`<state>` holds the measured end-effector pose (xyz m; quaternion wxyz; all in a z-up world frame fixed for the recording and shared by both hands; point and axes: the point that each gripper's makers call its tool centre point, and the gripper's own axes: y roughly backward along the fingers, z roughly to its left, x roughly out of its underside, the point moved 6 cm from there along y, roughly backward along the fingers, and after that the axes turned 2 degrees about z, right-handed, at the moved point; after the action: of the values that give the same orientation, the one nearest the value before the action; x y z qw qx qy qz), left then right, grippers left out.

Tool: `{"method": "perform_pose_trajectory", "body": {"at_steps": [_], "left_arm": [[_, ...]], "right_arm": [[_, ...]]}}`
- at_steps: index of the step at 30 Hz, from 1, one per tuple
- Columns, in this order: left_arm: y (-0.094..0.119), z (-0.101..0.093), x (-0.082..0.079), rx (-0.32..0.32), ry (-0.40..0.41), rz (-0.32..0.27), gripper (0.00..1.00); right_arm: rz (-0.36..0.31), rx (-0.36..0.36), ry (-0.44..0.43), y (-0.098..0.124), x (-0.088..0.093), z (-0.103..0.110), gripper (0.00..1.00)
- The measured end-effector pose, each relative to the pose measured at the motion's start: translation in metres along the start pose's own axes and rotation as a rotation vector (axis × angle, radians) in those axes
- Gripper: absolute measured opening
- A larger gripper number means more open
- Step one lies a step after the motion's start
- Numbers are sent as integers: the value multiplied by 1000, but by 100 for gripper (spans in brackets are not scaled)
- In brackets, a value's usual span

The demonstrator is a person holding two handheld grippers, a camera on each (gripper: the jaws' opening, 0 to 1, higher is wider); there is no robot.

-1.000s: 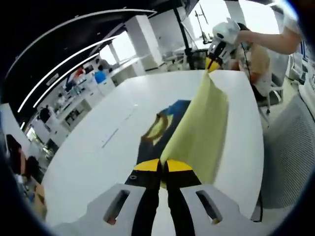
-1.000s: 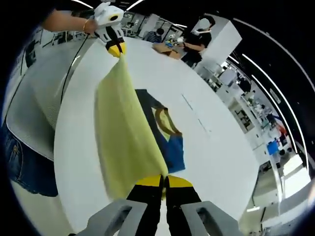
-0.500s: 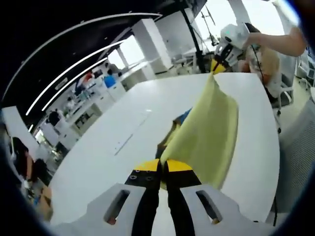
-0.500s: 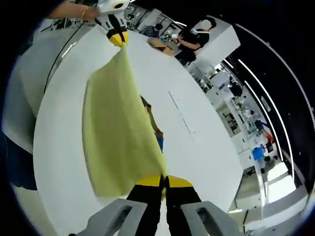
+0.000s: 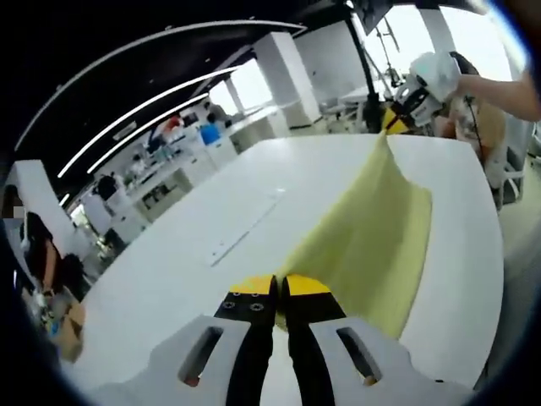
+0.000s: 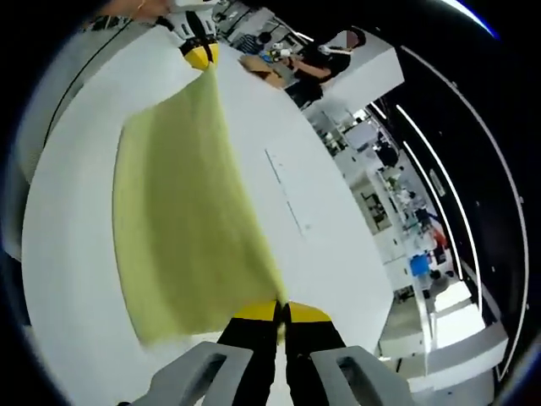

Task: Fold the garment on the visible template until the final outline fits inside the template.

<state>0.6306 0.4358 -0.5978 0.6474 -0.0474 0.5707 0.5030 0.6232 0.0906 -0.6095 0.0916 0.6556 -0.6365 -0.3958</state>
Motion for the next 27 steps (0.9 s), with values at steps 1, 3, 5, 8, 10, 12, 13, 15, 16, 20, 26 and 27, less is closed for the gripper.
{"method": "perform_pose_trajectory", "body": {"at_steps": [1, 3, 5, 8, 10, 12, 13, 15, 16, 20, 26, 27], "left_arm": [[-3, 2, 1, -5, 5, 3, 1], [-9, 6, 4, -9, 18, 7, 1], [-15, 7, 7, -8, 28, 15, 1], [-25, 8, 15, -2, 33, 39, 1], [-31, 10, 20, -4, 32, 52, 1], [-39, 11, 25, 3, 63, 58, 1], [-44, 13, 27, 8, 78, 49, 1], [-54, 17, 35, 9, 92, 72, 1], [-55, 17, 36, 10, 91, 77, 1], [-72, 18, 47, 29, 65, 122, 1], [-97, 19, 67, 51, 47, 174, 1], [-98, 19, 70, 51, 57, 180, 1]], "right_arm": [[-1, 4, -2, -2, -1, -1, 0], [5, 6, -2, -7, -1, -3, 0], [11, 4, -2, -14, -1, -3, 0], [18, 0, -1, -26, 1, -2, 0], [21, -12, 2, -34, 2, -1, 0], [38, -26, 25, -44, 5, 0, 0], [47, -31, 37, -50, 7, 1, 0], [48, -42, 33, -60, 8, 2, 0], [46, -47, 29, -63, 8, 2, 0], [55, -75, 31, -82, 11, 5, 0], [68, -117, 9, -109, 19, 11, 0], [69, -122, 6, -112, 20, 12, 0]]}}
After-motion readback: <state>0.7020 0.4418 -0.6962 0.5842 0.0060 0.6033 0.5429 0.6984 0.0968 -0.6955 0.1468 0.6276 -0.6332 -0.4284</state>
